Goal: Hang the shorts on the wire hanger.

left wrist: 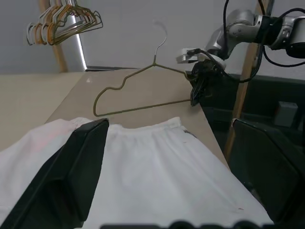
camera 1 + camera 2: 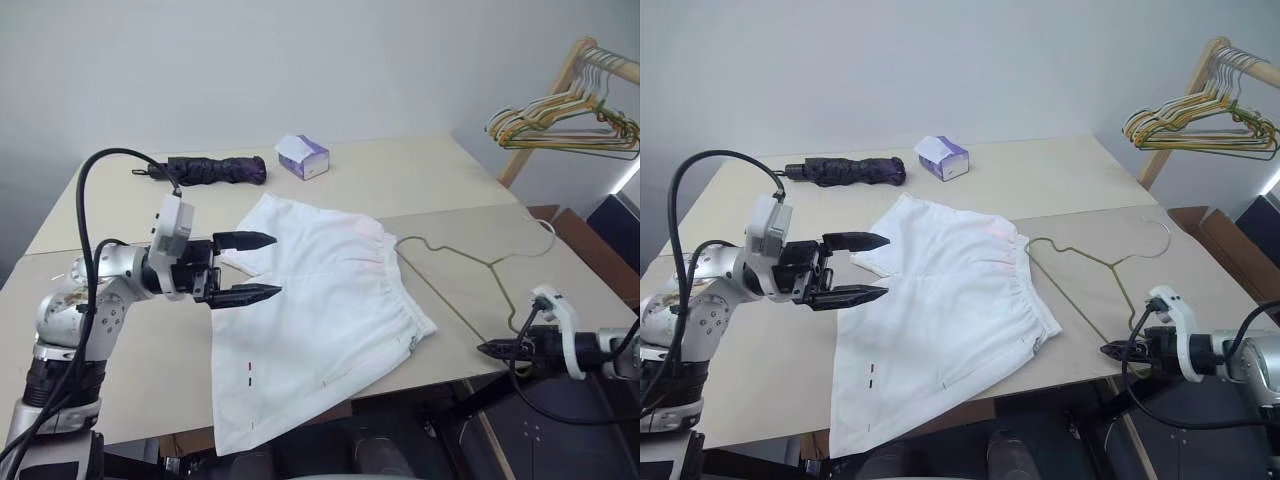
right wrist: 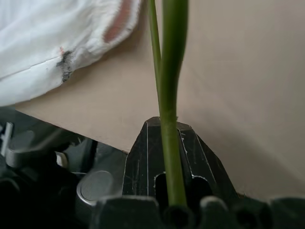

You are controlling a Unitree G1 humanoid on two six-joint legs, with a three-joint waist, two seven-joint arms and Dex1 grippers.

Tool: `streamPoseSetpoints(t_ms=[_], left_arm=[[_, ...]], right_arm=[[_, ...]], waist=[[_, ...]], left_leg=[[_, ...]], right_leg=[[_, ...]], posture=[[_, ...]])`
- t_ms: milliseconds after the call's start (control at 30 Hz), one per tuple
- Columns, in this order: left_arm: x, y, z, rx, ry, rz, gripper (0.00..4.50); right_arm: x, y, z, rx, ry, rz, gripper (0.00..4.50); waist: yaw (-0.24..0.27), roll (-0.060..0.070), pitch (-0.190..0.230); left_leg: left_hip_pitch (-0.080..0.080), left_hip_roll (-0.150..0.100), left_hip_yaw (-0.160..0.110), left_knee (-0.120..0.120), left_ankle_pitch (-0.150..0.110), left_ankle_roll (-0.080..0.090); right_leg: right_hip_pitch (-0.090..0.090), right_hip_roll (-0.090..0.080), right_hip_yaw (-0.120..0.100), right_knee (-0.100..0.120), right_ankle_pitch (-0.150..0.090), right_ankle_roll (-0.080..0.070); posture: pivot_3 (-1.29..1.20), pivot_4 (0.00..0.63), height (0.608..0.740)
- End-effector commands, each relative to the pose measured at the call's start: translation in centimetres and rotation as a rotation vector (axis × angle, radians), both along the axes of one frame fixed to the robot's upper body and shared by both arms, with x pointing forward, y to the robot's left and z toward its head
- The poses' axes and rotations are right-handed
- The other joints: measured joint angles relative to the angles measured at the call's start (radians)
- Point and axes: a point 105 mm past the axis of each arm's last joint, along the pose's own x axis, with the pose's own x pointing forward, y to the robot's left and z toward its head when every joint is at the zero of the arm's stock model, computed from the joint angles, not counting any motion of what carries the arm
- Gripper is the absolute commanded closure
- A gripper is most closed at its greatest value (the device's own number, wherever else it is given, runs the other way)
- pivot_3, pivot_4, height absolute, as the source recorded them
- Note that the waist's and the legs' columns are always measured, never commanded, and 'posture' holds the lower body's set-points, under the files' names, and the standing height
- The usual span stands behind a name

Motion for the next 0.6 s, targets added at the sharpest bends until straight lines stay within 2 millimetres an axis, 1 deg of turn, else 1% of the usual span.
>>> streamPoseSetpoints(t_ms=[33,100,267,400,500,600], left_arm=[[0.2,-0.7,0.8,0.013,-0.073,-0.005,0.02],[0.4,-0.9,0.7,0.02,-0.083,0.001,0.02],[0.4,-1.0,0.9,0.008,-0.09,0.004,0.02],[0.3,-1.0,1.0,0.007,-0.097,0.007,0.02],[0.2,-1.0,1.0,0.006,-0.092,0.01,0.02],[0.2,-0.9,0.7,0.016,-0.089,0.011,0.02]], right_arm=[[1.9,0.3,0.8,0.044,-0.018,-0.03,4.5],[2.6,0.5,0.7,0.061,-0.005,-0.042,4.5],[3.3,0.8,-0.1,0.041,0.02,-0.041,4.5],[3.4,0.8,-0.5,0.036,0.049,-0.045,4.5],[3.4,0.6,-0.4,0.041,0.034,-0.045,4.5],[2.9,0.7,0.2,0.069,0.028,-0.016,4.5]], waist=[[-0.006,0.0,0.0],[-0.01,0.0,0.001],[0.002,0.001,0.002],[0.009,0.001,0.002],[0.014,0.001,0.002],[0.016,0.001,0.003]], left_leg=[[0.0,0.0,0.0,0.0,0.0,0.0],[0.001,0.0,0.001,0.0,0.0,0.0],[-0.002,0.0,0.0,-0.002,-0.001,0.0],[-0.003,0.0,0.0,-0.002,-0.001,0.001],[-0.002,0.0,0.0,-0.002,-0.001,0.001],[-0.002,0.0,0.0,-0.002,-0.001,0.001]], right_leg=[[0.0,0.0,0.0,0.0,0.0,0.0],[0.0,0.001,0.002,0.0,0.0,0.0],[-0.002,0.001,0.001,-0.001,0.001,0.003],[-0.002,0.0,0.001,-0.001,0.002,0.003],[-0.002,0.001,0.001,-0.002,0.001,0.001],[-0.002,0.001,0.001,-0.001,0.0,0.001]], posture=[[-0.09,0.068,0.74],[-0.09,0.072,0.74],[-0.09,0.074,0.74],[-0.08,0.072,0.74],[-0.08,0.073,0.74],[-0.08,0.072,0.74]])
